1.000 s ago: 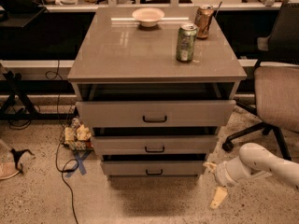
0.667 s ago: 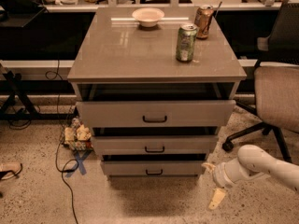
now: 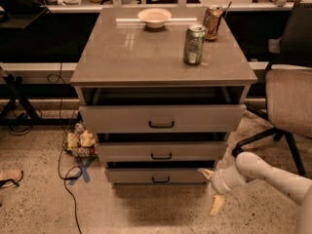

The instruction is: Open bottom drawer

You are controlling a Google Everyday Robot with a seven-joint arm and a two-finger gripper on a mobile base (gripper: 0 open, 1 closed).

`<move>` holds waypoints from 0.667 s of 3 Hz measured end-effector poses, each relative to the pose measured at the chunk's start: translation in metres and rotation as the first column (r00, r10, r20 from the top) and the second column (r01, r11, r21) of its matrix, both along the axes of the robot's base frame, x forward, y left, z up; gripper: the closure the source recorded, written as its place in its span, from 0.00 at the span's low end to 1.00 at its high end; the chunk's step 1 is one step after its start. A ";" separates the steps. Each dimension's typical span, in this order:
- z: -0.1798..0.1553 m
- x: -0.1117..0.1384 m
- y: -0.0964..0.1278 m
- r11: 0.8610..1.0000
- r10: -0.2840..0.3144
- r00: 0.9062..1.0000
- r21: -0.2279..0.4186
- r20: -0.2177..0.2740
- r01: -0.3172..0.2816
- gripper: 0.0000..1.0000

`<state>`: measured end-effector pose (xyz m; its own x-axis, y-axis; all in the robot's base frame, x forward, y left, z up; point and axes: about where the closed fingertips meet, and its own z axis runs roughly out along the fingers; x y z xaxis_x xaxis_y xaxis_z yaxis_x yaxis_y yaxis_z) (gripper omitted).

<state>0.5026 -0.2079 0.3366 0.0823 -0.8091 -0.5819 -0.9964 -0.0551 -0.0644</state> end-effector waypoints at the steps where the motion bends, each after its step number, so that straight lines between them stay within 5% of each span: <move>1: -0.029 0.018 0.020 0.998 0.063 0.997 -0.018 0.036 -0.062 0.00; 2: -0.058 0.031 0.037 0.995 0.078 0.995 -0.072 0.060 -0.074 0.00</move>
Offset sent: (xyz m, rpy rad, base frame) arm 0.0569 0.0526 -0.0937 -0.1560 -0.1220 0.0430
